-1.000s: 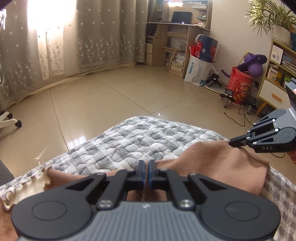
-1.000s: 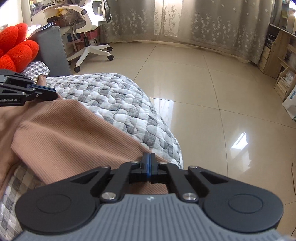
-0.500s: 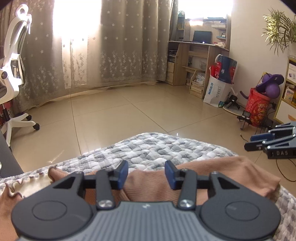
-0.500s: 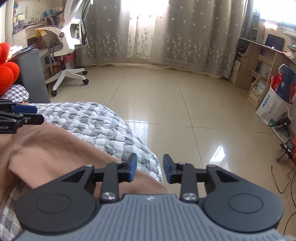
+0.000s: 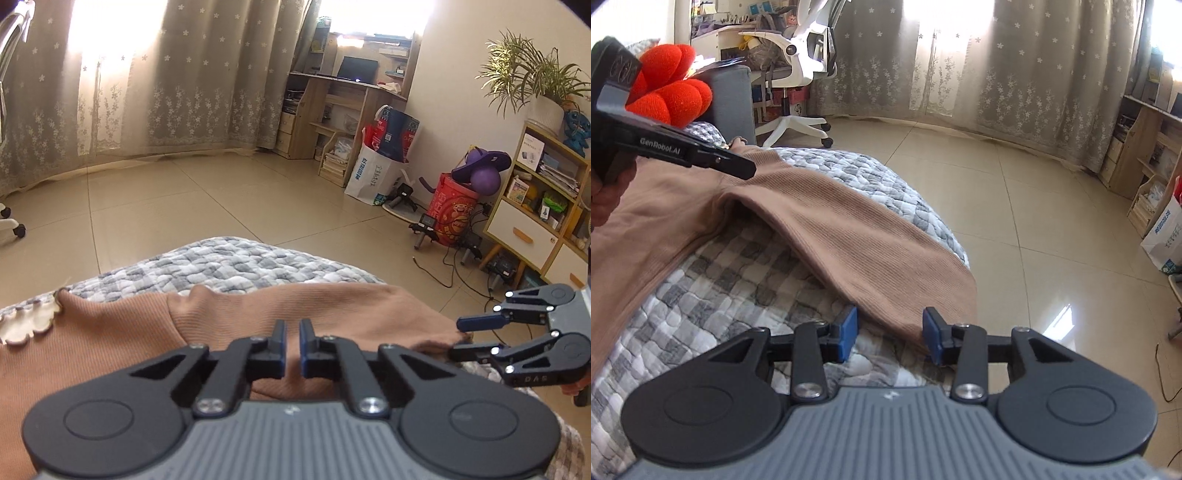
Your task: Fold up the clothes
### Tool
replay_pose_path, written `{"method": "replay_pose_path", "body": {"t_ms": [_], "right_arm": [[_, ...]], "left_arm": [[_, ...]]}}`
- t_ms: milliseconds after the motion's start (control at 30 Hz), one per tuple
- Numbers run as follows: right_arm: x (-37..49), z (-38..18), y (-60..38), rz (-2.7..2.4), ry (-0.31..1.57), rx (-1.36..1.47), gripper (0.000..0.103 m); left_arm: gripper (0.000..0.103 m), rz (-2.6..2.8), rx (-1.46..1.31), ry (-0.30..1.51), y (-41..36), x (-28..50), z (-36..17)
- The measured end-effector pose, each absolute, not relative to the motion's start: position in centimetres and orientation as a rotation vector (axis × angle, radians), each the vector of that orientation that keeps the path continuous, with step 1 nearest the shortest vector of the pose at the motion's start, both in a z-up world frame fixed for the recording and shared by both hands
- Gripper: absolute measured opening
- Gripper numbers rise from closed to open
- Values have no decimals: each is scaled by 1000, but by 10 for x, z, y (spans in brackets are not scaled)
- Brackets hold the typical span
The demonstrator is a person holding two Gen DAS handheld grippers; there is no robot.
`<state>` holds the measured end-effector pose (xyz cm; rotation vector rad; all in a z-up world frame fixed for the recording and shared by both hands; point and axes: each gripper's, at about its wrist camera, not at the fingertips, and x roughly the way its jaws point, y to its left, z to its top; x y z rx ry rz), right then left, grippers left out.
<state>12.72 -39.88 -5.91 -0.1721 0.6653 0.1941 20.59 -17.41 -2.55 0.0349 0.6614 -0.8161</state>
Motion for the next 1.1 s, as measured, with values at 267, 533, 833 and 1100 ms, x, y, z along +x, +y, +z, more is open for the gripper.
{"method": "replay_pose_path", "body": {"t_ms": [267, 533, 833, 1100], "right_arm": [[138, -52, -396, 155, 708, -212, 23], [119, -26, -398, 142, 673, -127, 49], [123, -11, -331, 268, 628, -48, 56], [131, -19, -236, 419, 655, -31, 58]], "left_arm": [[5, -893, 30, 724, -191, 191, -48], [16, -821, -80, 705, -155, 175, -38], [36, -731, -127, 722, -81, 131, -44], [49, -728, -104, 721, -15, 73, -48]]}}
